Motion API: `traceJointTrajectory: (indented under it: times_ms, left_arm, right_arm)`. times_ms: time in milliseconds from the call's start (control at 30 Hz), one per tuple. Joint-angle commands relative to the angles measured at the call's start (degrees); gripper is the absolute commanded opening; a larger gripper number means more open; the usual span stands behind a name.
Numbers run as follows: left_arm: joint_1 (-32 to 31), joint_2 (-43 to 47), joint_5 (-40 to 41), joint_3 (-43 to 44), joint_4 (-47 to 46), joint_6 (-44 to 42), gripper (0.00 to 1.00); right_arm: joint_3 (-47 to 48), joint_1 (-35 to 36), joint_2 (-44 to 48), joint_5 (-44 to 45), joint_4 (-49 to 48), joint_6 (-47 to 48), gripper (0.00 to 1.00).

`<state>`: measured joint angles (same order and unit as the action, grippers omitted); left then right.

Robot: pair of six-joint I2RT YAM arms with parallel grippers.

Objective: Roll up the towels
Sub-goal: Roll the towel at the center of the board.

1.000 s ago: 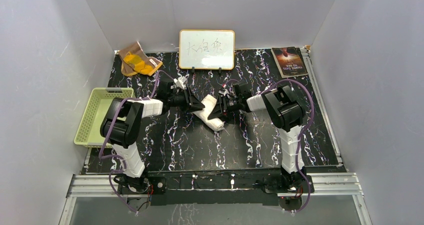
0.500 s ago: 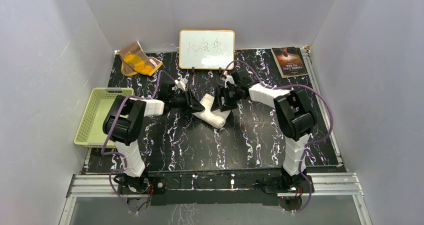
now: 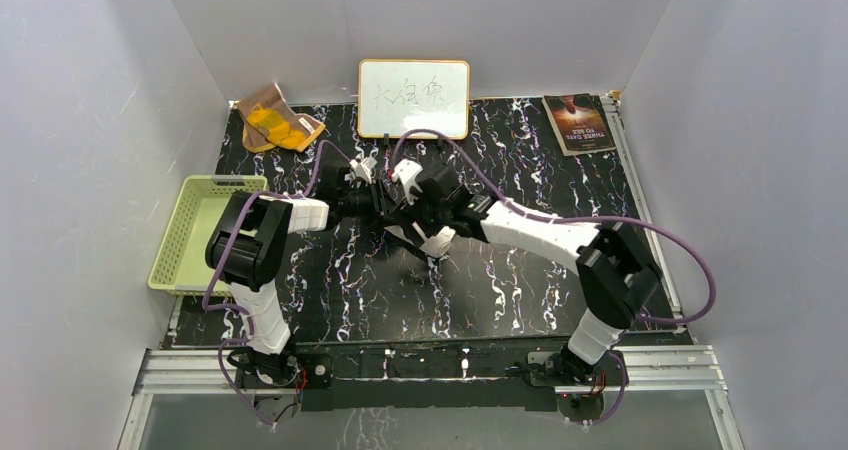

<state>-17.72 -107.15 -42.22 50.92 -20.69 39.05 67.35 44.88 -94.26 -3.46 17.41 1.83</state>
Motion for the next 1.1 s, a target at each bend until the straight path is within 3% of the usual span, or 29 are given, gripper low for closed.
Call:
traceJointTrajectory:
  times_ms: [0, 433, 567, 667, 867, 1067]
  left_arm:
    - [-0.22, -1.16, 4.65, -1.01, 6.73, -3.04, 0.29]
    - [-0.24, -1.22, 4.98, -0.31, 9.29, -4.35, 0.29]
    - [0.18, 0.98, 5.28, 0.30, 12.15, -5.41, 0.30]
    - [1.67, 4.50, 4.86, 0.47, 12.87, -4.72, 0.34]
    - [6.34, 15.17, 5.70, 1.62, 17.95, -5.78, 0.50]
    - [8.79, 20.79, 4.91, 0.43, 23.76, -10.35, 0.55]
  right_arm:
    - [2.92, 2.53, -4.53, 8.27, 0.88, 6.80, 0.66]
    - [3.93, 4.67, -11.32, 11.36, 1.40, 8.16, 0.50]
    - [2.92, 4.68, -11.57, 13.58, 0.22, 7.09, 0.39]
    - [3.29, 4.52, -12.40, 13.40, 0.66, 6.25, 0.17]
    - [4.20, 4.00, -11.19, 0.23, -0.16, 5.53, 0.12]
    - [7.58, 1.70, -9.66, -20.03, -0.57, 4.51, 0.13]
